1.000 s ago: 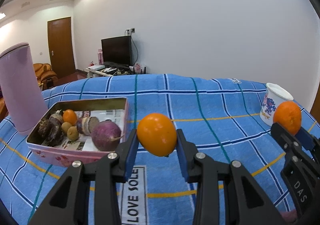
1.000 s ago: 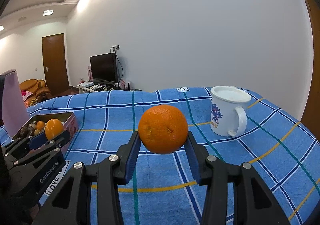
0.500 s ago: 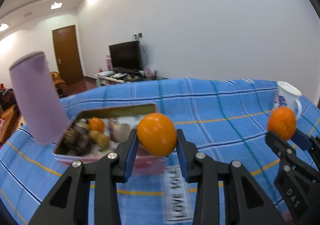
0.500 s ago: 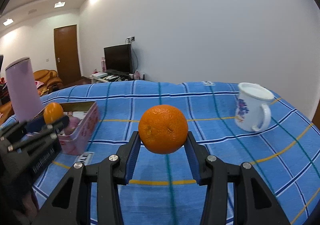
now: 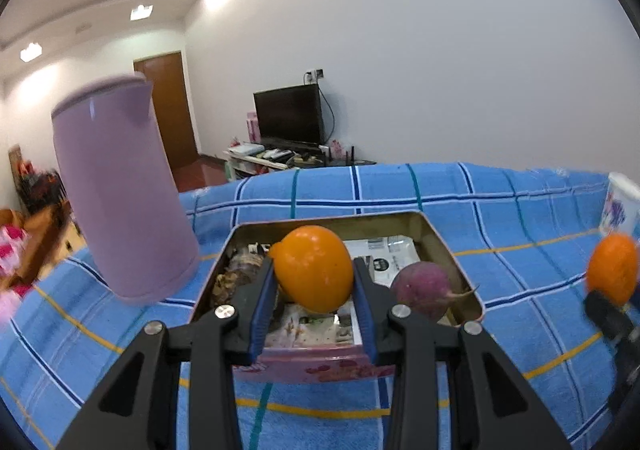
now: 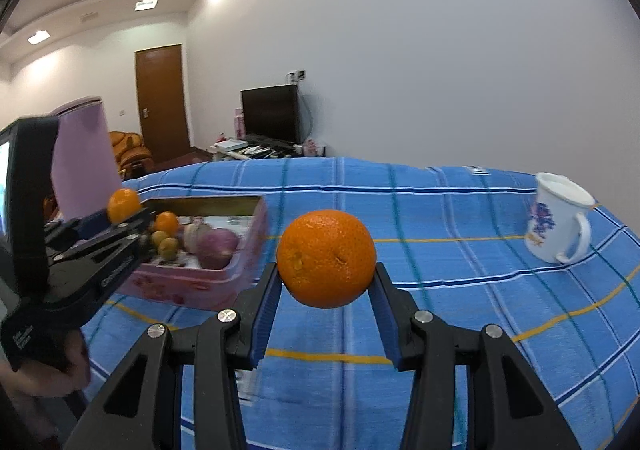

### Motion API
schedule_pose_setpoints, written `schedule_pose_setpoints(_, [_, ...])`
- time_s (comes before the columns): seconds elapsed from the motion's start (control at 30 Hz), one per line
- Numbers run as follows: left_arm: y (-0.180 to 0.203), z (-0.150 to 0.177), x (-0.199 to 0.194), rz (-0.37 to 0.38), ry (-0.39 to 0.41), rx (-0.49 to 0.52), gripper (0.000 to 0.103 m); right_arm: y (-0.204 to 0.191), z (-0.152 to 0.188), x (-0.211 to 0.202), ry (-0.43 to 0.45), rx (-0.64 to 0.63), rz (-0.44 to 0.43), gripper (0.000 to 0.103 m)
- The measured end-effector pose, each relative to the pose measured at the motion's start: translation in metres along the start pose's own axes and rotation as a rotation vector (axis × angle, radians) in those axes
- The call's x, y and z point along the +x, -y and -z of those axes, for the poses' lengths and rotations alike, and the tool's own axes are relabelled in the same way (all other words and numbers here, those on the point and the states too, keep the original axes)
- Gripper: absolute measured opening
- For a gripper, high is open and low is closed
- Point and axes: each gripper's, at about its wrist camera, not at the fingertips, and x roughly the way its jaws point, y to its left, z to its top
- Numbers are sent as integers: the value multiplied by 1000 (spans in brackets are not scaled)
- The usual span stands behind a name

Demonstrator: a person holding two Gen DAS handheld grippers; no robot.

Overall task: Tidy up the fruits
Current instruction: 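Carry both held oranges back over the pink tin, then lower the orange into the tin with the left gripper while the right gripper lowers its orange in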

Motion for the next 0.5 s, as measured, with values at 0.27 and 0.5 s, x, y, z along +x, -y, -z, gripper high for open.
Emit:
schedule_pose_setpoints(0.27, [-11,-1,-2,-32,37,17,39,-51,-6,20,-28,-50,-61,47])
schedule_pose_setpoints(0.5, [-28,-1,6,-55,2,-35,39,-69,-12,33,-21,-56,-88,47])
